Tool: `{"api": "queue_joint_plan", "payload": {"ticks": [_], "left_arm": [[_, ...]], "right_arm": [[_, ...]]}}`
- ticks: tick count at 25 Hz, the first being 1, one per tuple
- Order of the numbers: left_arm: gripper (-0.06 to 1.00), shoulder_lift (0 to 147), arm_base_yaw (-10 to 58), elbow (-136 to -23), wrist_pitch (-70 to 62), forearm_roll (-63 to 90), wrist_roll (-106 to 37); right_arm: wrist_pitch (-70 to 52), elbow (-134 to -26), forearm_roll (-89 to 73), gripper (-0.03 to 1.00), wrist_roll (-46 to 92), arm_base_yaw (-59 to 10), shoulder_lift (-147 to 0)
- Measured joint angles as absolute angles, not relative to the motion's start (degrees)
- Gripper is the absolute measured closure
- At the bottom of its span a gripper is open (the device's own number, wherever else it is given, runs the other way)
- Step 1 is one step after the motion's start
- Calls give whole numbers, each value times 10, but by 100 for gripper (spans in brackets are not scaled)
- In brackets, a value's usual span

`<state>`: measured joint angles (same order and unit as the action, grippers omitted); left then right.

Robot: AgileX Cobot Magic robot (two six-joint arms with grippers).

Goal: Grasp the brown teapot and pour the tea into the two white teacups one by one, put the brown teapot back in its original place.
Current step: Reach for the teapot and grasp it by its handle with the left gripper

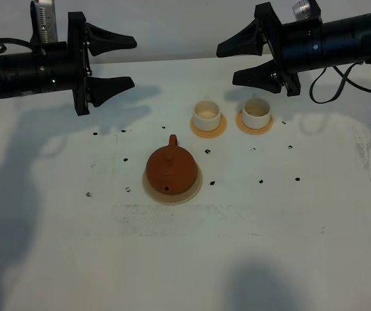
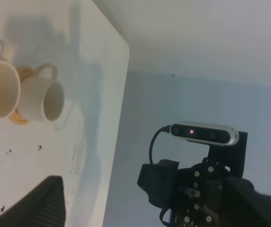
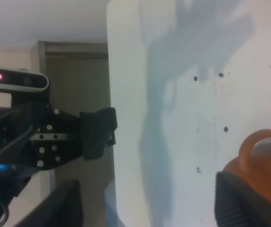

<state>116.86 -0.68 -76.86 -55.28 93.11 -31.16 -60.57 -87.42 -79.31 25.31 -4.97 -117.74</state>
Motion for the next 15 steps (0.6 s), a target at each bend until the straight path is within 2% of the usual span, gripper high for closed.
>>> {"api": "queue_joint_plan", "payload": {"ticks": [15], "left_arm": [[28, 1169, -7, -769, -555, 931, -315]], "right_arm": [[-606, -874, -793, 37, 260, -50, -1177]]}}
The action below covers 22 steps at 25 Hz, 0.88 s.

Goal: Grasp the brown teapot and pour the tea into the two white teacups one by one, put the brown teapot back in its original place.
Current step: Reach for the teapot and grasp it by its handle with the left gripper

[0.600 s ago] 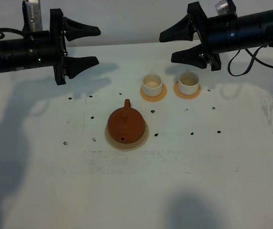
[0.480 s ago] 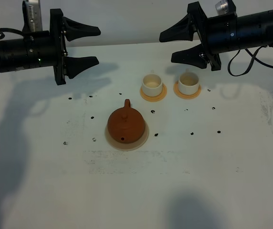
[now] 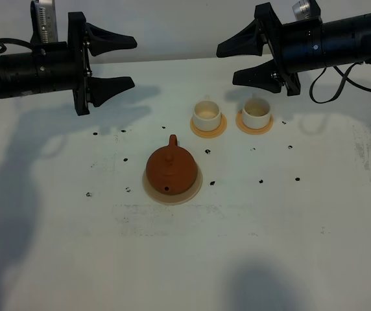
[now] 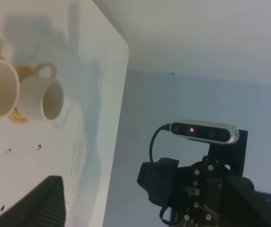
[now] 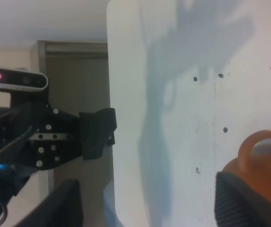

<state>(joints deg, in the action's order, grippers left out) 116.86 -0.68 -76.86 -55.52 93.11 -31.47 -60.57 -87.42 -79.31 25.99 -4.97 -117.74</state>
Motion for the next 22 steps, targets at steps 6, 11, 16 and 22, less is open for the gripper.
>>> {"api": "queue_joint_plan", "payload": {"ticks": [6, 11, 16, 22], "left_arm": [[28, 1169, -7, -769, -555, 931, -346], [31, 1169, -7, -770, -556, 931, -419], [37, 1153, -7, -777, -544, 925, -507], [37, 1107, -7, -781, -488, 847, -553]], "right_arm": [[-610, -874, -793, 37, 267, -50, -1177], [-610, -875, -793, 40, 309, -50, -1177], [-603, -877, -793, 48, 361, -50, -1177], [-600, -897, -758, 50, 399, -50, -1177]]}}
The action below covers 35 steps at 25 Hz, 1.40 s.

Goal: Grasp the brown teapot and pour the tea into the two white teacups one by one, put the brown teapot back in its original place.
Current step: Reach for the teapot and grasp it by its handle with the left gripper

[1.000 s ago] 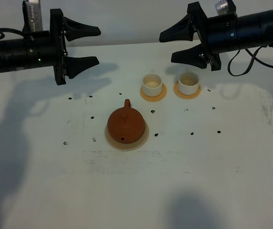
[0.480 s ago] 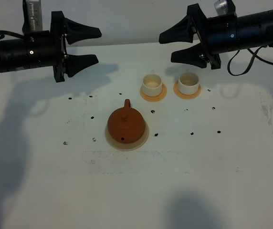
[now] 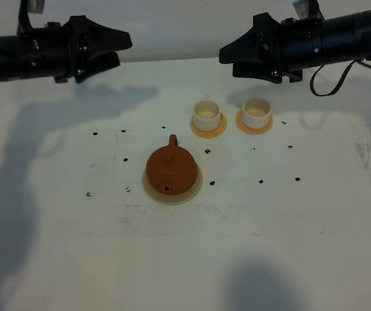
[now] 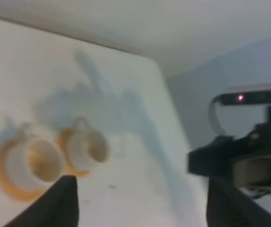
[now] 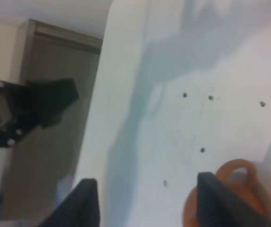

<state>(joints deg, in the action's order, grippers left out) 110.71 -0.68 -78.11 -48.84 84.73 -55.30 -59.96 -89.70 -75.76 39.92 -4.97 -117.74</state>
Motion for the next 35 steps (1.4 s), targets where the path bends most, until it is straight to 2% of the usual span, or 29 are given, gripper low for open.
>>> {"api": "queue_joint_plan", "payload": {"ticks": [8, 15, 26, 35], "left_arm": [[37, 1059, 7, -781, -401, 717, -542], [37, 1058, 45, -781, -340, 625, -492], [37, 1058, 126, -781, -278, 402, -301], [37, 1058, 191, -781, -256, 168, -85]], "right_arm": [[-555, -934, -593, 50, 351, -50, -1147], [-535, -934, -397, 50, 245, -50, -1058], [-669, -934, -182, 50, 132, -50, -920], [-696, -934, -122, 50, 91, -50, -778]]}}
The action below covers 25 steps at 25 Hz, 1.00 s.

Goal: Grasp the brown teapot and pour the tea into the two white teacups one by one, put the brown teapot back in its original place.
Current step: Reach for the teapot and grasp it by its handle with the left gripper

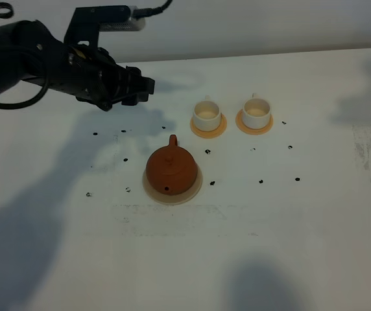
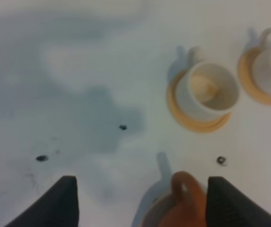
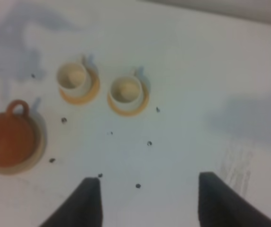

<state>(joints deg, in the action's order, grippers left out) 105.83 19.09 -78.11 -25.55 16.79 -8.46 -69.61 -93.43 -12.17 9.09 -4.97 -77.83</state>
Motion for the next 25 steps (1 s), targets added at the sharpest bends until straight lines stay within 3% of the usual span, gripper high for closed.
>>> {"api": "queue_joint_plan", "payload": {"ticks": [8, 25], "left_arm": [[41, 1058, 214, -781, -254, 70, 22], [42, 1099, 263, -781, -231, 66, 66]], "right_arm": [[-700, -887, -119, 50, 81, -50, -658], [-702, -629, -91, 50, 80, -50, -341]]}}
